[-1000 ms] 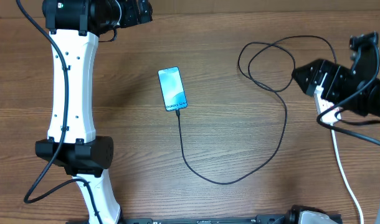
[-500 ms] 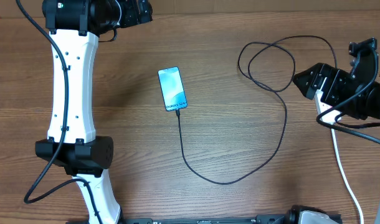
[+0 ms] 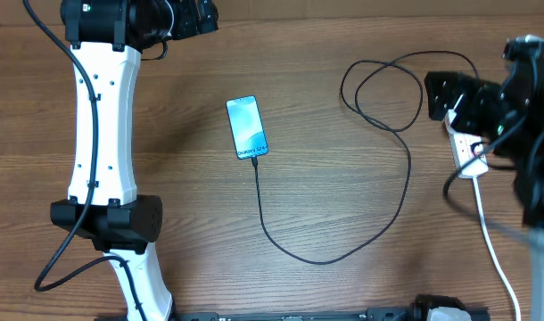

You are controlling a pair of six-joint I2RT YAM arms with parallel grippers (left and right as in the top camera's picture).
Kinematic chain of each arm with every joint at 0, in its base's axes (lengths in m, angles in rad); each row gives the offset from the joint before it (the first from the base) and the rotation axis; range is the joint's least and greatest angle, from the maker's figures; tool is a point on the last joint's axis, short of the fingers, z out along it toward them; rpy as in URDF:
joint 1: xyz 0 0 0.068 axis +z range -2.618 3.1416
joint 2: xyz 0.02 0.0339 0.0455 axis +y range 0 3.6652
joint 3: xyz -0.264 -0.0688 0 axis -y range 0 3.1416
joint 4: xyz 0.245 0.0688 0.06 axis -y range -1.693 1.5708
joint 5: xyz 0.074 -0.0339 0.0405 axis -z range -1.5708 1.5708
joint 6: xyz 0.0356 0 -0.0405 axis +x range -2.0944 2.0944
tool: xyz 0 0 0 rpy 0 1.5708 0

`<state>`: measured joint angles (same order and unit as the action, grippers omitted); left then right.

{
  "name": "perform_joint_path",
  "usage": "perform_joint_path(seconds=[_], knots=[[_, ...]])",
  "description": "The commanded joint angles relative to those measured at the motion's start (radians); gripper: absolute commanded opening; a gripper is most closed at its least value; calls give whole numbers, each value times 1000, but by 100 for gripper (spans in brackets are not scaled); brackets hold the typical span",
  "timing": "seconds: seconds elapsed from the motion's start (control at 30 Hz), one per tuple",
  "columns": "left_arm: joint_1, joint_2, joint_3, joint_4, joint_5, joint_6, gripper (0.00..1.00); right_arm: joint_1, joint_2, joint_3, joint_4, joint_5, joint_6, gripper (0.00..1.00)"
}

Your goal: Plug charger to phone and switch on socket

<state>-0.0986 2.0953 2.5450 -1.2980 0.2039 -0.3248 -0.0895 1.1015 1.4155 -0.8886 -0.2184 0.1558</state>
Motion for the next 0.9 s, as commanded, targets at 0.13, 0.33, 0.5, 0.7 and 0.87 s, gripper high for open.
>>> perform_joint_path(seconds=[0.13,0.33,0.5,0.7,0.87], knots=[[-8,10,-5,0,-5,11,100,16,-319,-394,257,89,-8,100],[-8,10,-5,0,-5,11,99,16,-588,-701,439,106,-8,100],[-8,10,-5,0,-5,11,100,21,-753,-893,544,114,-8,100],[-8,10,-5,0,-5,11,99,84,-863,-1067,631,193,-8,100],[-8,10,-5,0,-5,11,100,103,-935,-1149,654,226,-8,100]])
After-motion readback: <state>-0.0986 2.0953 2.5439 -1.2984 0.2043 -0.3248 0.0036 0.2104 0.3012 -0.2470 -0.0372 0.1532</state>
